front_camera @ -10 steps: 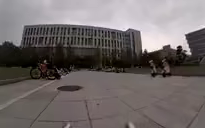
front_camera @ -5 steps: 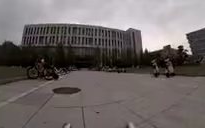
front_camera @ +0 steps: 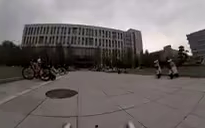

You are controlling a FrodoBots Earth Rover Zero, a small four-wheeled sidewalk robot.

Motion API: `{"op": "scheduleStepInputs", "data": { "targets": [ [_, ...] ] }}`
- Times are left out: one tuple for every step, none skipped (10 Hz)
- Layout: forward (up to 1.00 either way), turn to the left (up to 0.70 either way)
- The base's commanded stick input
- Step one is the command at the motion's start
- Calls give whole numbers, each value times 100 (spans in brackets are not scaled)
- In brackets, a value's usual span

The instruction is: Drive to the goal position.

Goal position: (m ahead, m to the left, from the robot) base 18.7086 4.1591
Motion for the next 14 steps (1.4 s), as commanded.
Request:
{"op": "scheduleStepInputs", "data": {
  "targets": [
    [70, 0],
    [70, 0],
    [70, 0],
    [70, 0],
    [70, 0],
    [70, 0],
    [70, 0],
    [70, 7],
    [70, 14],
    [70, 14],
    [70, 14],
    [70, 14],
    [70, 14],
    [70, 14]
  ]
}}
